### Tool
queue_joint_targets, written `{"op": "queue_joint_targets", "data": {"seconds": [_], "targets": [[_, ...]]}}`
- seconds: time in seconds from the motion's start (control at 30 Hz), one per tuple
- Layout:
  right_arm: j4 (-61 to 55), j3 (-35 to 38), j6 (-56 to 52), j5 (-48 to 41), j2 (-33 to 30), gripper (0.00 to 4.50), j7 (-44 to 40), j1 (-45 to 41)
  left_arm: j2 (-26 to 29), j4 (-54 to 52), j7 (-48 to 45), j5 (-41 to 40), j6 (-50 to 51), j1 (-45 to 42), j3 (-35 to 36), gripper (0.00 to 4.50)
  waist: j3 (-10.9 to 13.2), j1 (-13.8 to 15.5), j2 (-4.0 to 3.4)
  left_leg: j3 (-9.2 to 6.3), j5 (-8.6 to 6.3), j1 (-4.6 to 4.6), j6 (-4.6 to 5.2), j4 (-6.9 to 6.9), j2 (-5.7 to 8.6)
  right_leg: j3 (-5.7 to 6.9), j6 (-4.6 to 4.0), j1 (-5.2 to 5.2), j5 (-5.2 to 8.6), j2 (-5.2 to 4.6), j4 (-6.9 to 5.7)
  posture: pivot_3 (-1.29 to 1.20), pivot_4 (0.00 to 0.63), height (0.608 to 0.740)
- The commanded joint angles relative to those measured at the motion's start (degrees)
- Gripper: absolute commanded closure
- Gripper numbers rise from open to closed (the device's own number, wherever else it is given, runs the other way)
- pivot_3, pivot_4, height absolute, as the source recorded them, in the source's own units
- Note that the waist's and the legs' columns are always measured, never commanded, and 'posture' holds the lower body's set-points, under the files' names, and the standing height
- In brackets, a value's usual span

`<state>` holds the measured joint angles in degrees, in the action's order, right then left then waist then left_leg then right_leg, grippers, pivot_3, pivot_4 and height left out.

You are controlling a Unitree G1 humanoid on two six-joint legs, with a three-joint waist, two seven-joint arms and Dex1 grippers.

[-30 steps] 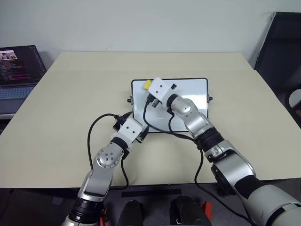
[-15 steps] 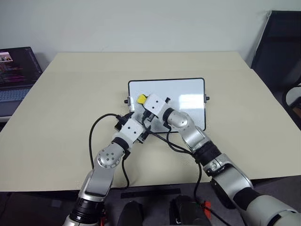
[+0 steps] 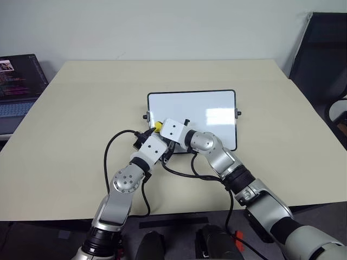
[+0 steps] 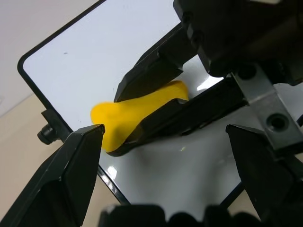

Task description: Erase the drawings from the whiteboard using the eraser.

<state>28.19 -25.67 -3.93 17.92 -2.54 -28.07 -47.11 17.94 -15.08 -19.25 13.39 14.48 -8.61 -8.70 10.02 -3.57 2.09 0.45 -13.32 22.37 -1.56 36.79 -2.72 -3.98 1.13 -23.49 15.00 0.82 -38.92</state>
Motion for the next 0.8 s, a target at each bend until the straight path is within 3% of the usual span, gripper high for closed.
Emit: {"op": "queue_joint_targets", "data": {"seconds": [0.03,0.2,0.5,0.8], "targets": [[4.93,0.55,-0.24,1.52,0.51,3.54,3.38,-1.68,-0.28,-1.46,0.61,0.15,-0.69,-0.75,-0.30,0.00,0.00,-0.18,0.00,0.00,0.00,-0.01,0.00,0.00,0.00,0.00,0.00,0.00,0.00,0.00,0.00,0.00,0.150,0.740],[10.93,3.45,1.58,2.23,-0.61,3.54,11.55,-6.85,-0.04,-2.02,0.66,0.11,-0.71,-0.10,-0.15,0.00,0.01,-0.20,-0.02,-0.03,0.00,-0.07,0.00,0.02,0.01,-0.01,-0.36,0.04,0.15,-0.01,-0.04,0.00,0.150,0.740],[14.06,6.57,4.62,2.04,-3.15,3.54,19.14,-9.52,0.18,-3.73,1.18,0.09,-0.10,2.18,0.26,0.00,0.01,0.39,-0.01,-0.08,0.01,0.01,0.01,0.05,0.01,-0.08,-0.24,0.14,0.18,-0.12,0.10,0.00,0.150,0.740],[9.58,5.66,4.36,1.33,-2.59,3.54,17.02,-6.25,-0.36,-3.51,1.38,0.03,-0.17,1.73,-0.16,0.00,0.01,0.31,-0.01,-0.09,0.01,0.11,0.01,-0.01,0.00,-0.03,-0.24,0.06,0.18,-0.12,0.17,0.00,0.150,0.740]]}}
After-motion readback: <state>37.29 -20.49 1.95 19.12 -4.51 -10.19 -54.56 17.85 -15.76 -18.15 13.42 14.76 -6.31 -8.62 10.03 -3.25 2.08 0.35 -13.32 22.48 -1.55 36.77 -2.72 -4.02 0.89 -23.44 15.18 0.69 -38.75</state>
